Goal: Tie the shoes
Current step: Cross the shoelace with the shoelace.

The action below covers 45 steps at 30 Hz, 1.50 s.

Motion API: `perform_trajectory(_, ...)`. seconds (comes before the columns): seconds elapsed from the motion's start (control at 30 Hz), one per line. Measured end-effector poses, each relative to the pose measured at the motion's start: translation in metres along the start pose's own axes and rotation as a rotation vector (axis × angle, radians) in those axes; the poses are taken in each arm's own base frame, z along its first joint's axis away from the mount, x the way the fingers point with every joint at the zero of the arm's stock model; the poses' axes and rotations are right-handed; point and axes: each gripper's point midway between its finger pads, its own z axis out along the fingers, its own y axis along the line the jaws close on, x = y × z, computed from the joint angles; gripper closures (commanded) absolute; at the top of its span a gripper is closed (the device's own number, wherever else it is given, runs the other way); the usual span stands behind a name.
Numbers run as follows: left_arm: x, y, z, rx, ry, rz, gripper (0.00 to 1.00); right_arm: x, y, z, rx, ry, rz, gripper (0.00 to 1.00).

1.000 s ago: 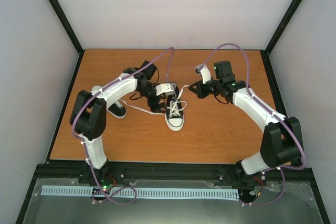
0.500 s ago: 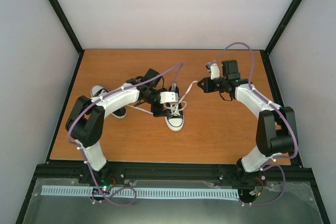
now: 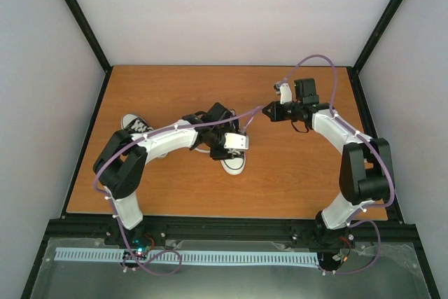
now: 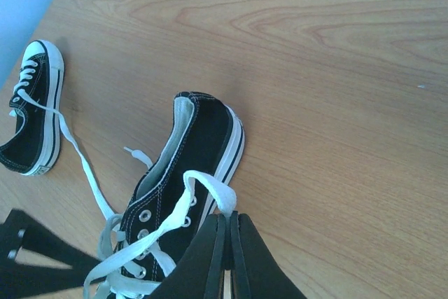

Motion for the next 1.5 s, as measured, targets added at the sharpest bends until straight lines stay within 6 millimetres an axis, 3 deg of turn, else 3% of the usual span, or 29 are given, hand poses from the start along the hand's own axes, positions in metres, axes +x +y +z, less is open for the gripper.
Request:
perform_trajectory(0.17, -0.004, -0.007, 0.005, -0.022, 0.03, 0.053, 0.51, 0.004, -0.003, 0.003, -0.006, 0.015, 0.011, 0.97)
perform_trajectory(0.47, 0.016, 0.018, 0.023, -0.134, 0.141, 0.04, 0.66, 0.011, 0.0, 0.004, -0.029, 0.042, 0.0, 0.97)
perform_trajectory(0.6, 0.019, 0.023, 0.022, -0.165, 0.161, 0.034, 0.85, 0.013, 0.003, 0.001, -0.039, 0.05, -0.016, 0.97)
perform_trajectory(0.77, 0.02, 0.025, 0.018, -0.179, 0.173, 0.02, 0.99, 0.01, 0.016, -0.009, -0.078, 0.039, -0.058, 0.97)
perform_trajectory(1.27, 0.004, 0.035, -0.015, -0.192, 0.103, -0.073, 0.99, 0.018, 0.039, -0.018, -0.176, 0.07, -0.095, 0.97)
perform_trajectory(1.5, -0.003, 0.042, -0.037, -0.164, 0.018, -0.146, 0.99, 0.016, 0.07, 0.002, -0.251, 0.108, -0.164, 0.97)
